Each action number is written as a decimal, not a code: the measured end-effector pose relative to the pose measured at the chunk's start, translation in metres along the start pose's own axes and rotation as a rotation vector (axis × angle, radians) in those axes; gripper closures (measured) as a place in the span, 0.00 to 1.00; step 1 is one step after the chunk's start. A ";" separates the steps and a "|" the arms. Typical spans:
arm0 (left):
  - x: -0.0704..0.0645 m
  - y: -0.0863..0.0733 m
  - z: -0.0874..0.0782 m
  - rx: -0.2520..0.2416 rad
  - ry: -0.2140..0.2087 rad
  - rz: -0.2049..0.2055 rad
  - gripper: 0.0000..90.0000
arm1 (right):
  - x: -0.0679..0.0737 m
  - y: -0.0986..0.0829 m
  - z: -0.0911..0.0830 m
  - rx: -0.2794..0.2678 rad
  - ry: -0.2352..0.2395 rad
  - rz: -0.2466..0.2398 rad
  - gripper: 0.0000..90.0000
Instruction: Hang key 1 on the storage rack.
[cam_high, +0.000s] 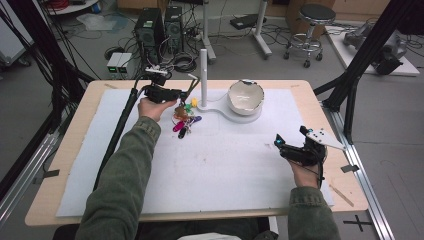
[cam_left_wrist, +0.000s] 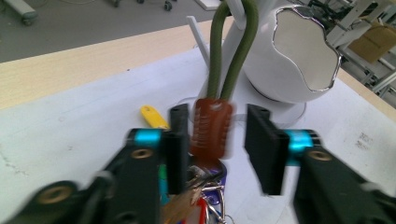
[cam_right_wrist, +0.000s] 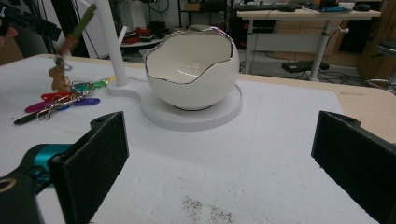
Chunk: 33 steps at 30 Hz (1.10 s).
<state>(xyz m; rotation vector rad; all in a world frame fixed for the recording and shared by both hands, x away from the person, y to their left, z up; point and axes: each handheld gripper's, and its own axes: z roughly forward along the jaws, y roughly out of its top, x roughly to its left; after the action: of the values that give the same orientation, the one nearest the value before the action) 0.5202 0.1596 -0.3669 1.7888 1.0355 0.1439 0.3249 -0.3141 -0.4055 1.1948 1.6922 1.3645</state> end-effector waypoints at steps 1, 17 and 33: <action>0.001 0.001 -0.001 -0.009 -0.009 -0.012 0.59 | 0.000 0.000 0.000 0.000 0.000 0.001 0.03; -0.004 0.005 -0.018 0.045 0.137 0.056 0.02 | 0.000 0.000 0.000 -0.003 -0.001 -0.004 0.03; -0.009 0.001 -0.030 0.066 0.175 0.122 0.02 | 0.000 0.000 0.000 0.004 0.001 -0.007 0.03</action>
<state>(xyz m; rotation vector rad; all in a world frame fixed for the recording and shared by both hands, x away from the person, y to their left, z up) 0.4992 0.1746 -0.3487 1.9261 1.0640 0.3505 0.3251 -0.3137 -0.4059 1.1895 1.6983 1.3583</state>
